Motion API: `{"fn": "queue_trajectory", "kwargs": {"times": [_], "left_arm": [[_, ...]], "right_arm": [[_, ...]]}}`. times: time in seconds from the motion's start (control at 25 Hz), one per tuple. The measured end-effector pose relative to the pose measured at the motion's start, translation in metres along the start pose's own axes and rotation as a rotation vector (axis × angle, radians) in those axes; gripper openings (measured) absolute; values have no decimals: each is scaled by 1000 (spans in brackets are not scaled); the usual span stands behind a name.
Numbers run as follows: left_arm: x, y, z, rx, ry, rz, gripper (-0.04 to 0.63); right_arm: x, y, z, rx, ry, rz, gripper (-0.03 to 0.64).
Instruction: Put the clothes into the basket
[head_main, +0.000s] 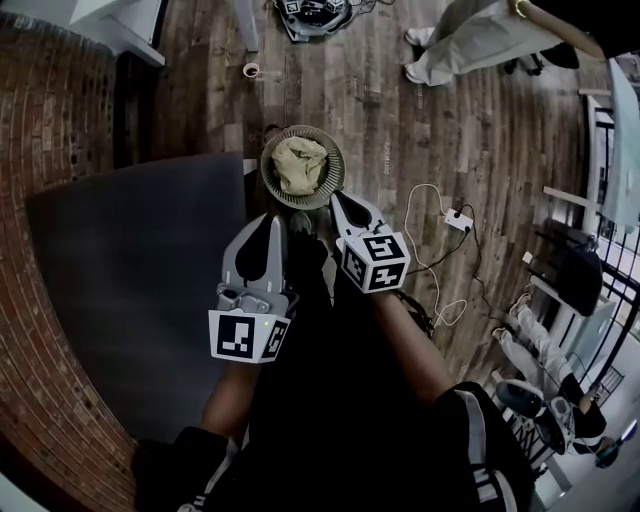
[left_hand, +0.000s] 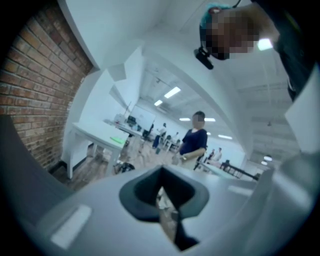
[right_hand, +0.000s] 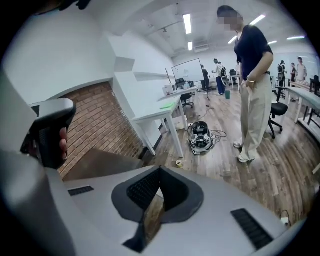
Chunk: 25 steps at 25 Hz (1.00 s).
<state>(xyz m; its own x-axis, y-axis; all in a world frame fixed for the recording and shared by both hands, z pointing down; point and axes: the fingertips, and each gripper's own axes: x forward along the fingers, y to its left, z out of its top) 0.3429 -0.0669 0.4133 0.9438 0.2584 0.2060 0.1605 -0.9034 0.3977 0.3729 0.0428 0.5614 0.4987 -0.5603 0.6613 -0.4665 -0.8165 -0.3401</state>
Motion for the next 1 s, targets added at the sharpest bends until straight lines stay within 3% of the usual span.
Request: {"fn": "queue_trajectory", "kwargs": {"times": [0.72, 1.0], "left_arm": [[-19, -62, 34, 73, -59, 11, 5], [-22, -75, 32, 77, -72, 7, 5]], "right_arm": [[-132, 36, 64, -81, -225, 85, 5], [-154, 41, 80, -98, -285, 117, 5]]}}
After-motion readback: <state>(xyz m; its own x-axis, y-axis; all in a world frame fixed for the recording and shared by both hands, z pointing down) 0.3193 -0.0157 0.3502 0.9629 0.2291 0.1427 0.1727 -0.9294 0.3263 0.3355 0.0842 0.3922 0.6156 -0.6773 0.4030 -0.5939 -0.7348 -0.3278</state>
